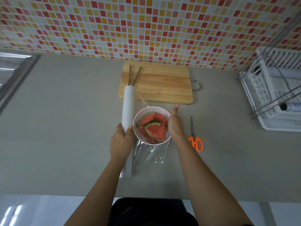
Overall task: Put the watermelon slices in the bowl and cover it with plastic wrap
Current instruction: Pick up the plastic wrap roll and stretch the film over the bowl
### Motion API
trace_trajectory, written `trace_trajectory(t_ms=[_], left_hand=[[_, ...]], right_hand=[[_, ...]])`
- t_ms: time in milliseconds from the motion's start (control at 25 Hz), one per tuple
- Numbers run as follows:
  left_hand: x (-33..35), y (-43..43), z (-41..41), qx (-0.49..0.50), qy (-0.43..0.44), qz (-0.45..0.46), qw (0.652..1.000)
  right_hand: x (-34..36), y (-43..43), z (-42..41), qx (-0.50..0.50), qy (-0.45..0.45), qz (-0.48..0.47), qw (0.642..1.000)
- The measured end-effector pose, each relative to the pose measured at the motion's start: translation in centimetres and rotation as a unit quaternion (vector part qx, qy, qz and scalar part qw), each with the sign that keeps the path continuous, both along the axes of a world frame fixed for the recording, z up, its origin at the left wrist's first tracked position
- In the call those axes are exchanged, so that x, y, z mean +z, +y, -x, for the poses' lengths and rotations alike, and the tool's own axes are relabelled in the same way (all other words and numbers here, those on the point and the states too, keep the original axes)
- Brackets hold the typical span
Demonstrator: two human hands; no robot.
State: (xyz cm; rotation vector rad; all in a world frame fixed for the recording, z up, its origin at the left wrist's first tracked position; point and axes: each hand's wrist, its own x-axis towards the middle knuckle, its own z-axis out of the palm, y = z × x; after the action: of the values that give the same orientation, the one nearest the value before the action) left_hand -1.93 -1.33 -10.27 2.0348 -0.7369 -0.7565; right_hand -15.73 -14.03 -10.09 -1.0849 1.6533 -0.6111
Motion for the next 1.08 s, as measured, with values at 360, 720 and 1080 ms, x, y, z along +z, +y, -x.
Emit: trace_trajectory(t_ms=[360, 720, 1080], left_hand=[[-0.3, 0.1, 0.0, 0.027, 0.028, 0.002, 0.999], [-0.2, -0.1, -0.1, 0.014, 0.010, -0.005, 1.000], [-0.1, -0.3, 0.0, -0.002, -0.003, -0.018, 1.000]], right_hand=[[1.8, 0.0, -1.1, -0.009, 0.012, -0.054, 0.998], [2.3, 0.1, -1.3, 0.019, 0.114, -0.082, 0.990], [2.5, 1.4, -0.3, -0.048, 0.115, -0.020, 0.992]])
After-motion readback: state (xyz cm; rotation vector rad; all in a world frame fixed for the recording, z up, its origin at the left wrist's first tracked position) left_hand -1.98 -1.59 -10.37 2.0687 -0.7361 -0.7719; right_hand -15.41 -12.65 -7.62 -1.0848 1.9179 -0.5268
